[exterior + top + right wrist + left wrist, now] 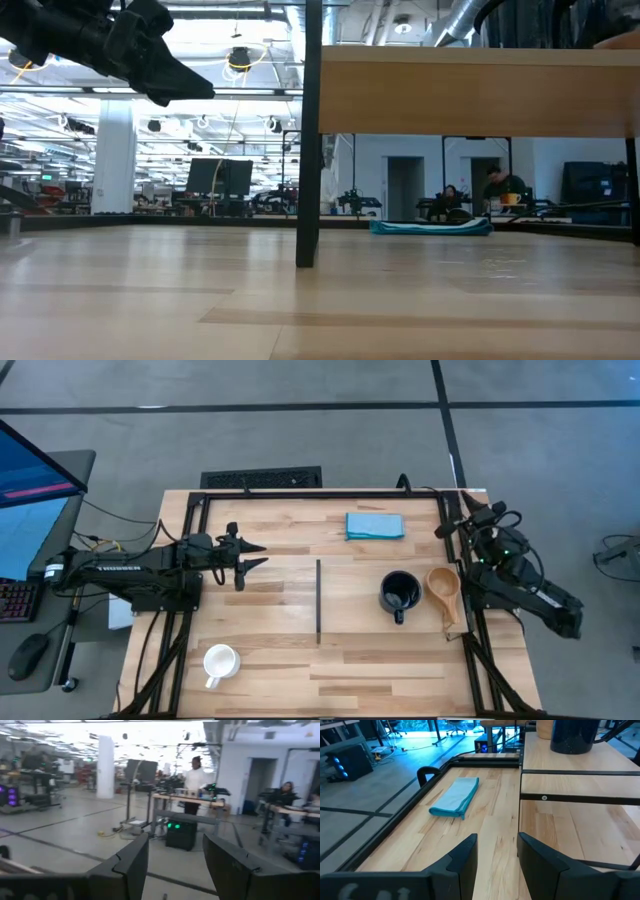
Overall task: Stack small to large cups/mugs on shelf
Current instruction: Put the white mug on the shelf
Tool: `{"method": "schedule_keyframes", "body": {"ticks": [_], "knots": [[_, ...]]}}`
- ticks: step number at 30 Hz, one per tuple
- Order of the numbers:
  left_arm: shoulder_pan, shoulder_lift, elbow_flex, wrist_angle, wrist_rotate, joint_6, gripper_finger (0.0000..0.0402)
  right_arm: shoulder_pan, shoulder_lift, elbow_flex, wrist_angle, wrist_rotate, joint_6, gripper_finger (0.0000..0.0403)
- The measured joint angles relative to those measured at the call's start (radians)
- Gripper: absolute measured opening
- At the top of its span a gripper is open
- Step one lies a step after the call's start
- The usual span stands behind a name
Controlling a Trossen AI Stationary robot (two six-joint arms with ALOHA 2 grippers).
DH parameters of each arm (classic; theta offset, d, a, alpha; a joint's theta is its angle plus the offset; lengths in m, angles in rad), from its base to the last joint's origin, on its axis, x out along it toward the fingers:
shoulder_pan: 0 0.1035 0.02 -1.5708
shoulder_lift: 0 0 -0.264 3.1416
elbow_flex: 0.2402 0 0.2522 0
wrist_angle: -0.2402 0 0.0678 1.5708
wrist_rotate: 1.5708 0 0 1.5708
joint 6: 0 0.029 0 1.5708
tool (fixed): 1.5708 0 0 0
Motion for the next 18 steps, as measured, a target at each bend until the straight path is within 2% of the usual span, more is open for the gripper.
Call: {"method": "schedule_keyframes", "body": {"ticks": [11,16,18], "knots": [[0.000,0.000,0.000,-0.009,0.001,-0.042,0.0130,-0.164,0.000,-0.023,0.027,0.001,-0.022,0.0210],[0.000,0.000,0.005,0.015,0.004,-0.043,0.0130,-0.198,0.000,-0.023,0.027,0.001,-0.016,0.0210],[0.000,0.000,0.026,0.005,0.039,-0.038,0.0130,-0.201,0.000,-0.023,0.028,0.000,0.003,0.0210]]}}
